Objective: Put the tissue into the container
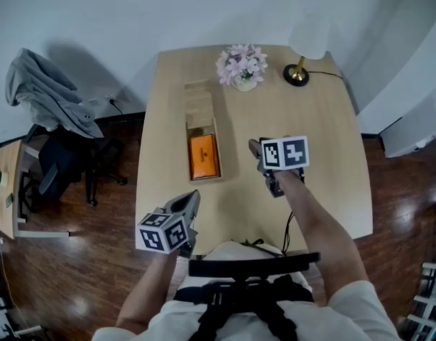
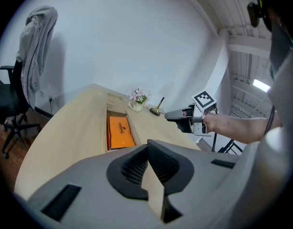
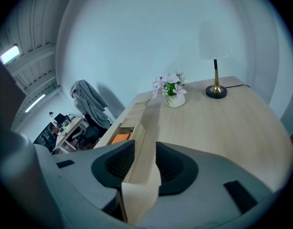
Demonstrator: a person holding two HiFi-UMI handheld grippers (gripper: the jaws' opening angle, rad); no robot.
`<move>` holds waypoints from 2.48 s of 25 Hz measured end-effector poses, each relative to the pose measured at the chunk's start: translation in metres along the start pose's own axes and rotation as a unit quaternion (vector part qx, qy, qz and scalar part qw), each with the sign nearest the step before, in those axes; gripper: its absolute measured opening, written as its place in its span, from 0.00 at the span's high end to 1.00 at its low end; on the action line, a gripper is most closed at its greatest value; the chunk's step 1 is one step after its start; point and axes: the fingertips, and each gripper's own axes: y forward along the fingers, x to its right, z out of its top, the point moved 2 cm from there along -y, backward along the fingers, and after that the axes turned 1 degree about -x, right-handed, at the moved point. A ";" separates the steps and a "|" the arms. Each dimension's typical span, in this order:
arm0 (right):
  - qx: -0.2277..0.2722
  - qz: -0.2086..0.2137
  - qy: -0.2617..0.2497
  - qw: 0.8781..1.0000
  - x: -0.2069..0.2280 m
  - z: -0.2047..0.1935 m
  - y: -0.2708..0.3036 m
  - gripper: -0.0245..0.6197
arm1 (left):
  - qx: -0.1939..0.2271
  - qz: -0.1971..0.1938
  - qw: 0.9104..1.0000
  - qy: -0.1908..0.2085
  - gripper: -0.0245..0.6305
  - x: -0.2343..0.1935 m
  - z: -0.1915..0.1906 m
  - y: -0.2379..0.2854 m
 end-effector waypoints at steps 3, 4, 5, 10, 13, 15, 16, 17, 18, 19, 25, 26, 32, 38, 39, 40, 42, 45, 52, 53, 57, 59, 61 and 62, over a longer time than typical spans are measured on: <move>0.005 -0.009 -0.008 1.000 0.012 0.000 -0.010 0.77 | 0.002 -0.002 1.000 0.002 0.96 0.007 0.002 0.004; 0.007 -0.011 -0.010 1.000 0.016 0.001 -0.013 0.77 | 0.003 -0.002 1.000 0.003 0.96 0.010 0.002 0.006; 0.009 -0.014 -0.012 1.000 0.020 0.001 -0.016 0.77 | 0.003 -0.003 1.000 0.004 0.96 0.013 0.002 0.008; 0.017 -0.025 -0.013 0.999 0.042 -0.003 -0.033 0.77 | 0.009 -0.012 1.000 0.007 0.96 0.027 0.005 0.013; 0.025 -0.032 -0.005 0.999 0.057 -0.003 -0.043 0.77 | 0.010 -0.015 1.000 0.011 0.96 0.034 0.007 0.016; 0.033 -0.035 0.006 0.999 0.067 -0.004 -0.050 0.77 | 0.009 -0.016 1.000 0.013 0.96 0.038 0.007 0.017; 0.037 -0.037 0.012 0.999 0.071 -0.005 -0.053 0.77 | 0.008 -0.016 1.000 0.014 0.96 0.039 0.006 0.017; 0.040 -0.039 0.017 0.998 0.076 -0.006 -0.057 0.77 | 0.008 -0.016 1.000 0.014 0.96 0.041 0.006 0.018; 0.042 -0.042 0.020 0.998 0.081 -0.008 -0.060 0.77 | 0.008 -0.017 1.000 0.015 0.96 0.043 0.005 0.018; 0.043 -0.046 0.023 0.998 0.085 -0.009 -0.064 0.77 | 0.008 -0.017 1.000 0.015 0.96 0.044 0.005 0.018; 0.059 -0.060 0.034 0.996 0.100 -0.010 -0.084 0.77 | 0.009 -0.022 1.000 0.020 0.96 0.056 0.006 0.015; 0.061 -0.062 0.033 0.996 0.101 -0.010 -0.088 0.77 | 0.010 -0.023 0.999 0.022 0.96 0.059 0.007 0.015; 0.077 -0.081 0.032 0.993 0.109 -0.015 -0.115 0.77 | 0.011 -0.033 0.999 0.028 0.96 0.074 0.011 0.009; 0.097 -0.092 0.029 0.991 0.111 -0.020 -0.138 0.77 | 0.008 -0.040 0.999 0.027 0.96 0.084 0.012 0.003; 0.099 -0.094 0.029 0.990 0.111 -0.022 -0.141 0.78 | 0.008 -0.041 0.999 0.027 0.96 0.085 0.012 0.002; 0.102 -0.094 0.029 0.990 0.111 -0.024 -0.144 0.80 | 0.008 -0.041 0.999 0.027 0.96 0.086 0.012 0.001; 0.105 -0.092 0.032 0.990 0.109 -0.029 -0.148 0.80 | 0.009 -0.043 0.999 0.027 0.96 0.088 0.011 -0.001; 0.107 -0.088 0.039 0.990 0.106 -0.036 -0.153 0.81 | 0.006 -0.045 0.999 0.028 0.96 0.089 0.010 -0.004; 0.129 -0.092 0.016 0.987 0.088 -0.047 -0.171 0.85 | -0.005 -0.054 0.998 0.026 0.96 0.092 0.009 -0.006; 0.134 -0.093 0.012 0.986 0.084 -0.048 -0.175 0.86 | -0.005 -0.056 0.998 0.028 0.96 0.093 0.010 -0.006; 0.144 -0.090 0.009 0.986 0.068 -0.062 -0.185 0.90 | -0.006 -0.063 0.998 0.027 0.96 0.095 0.013 -0.009; 0.142 -0.085 0.010 0.986 0.062 -0.070 -0.185 0.92 | -0.007 -0.068 0.997 0.025 0.96 0.096 0.014 -0.009; 0.136 -0.077 0.014 0.988 0.056 -0.080 -0.184 0.92 | -0.009 -0.074 0.997 0.025 0.96 0.098 0.014 -0.008; 0.130 -0.072 0.017 0.989 0.052 -0.085 -0.182 0.92 | -0.010 -0.077 0.997 0.026 0.96 0.100 0.013 -0.008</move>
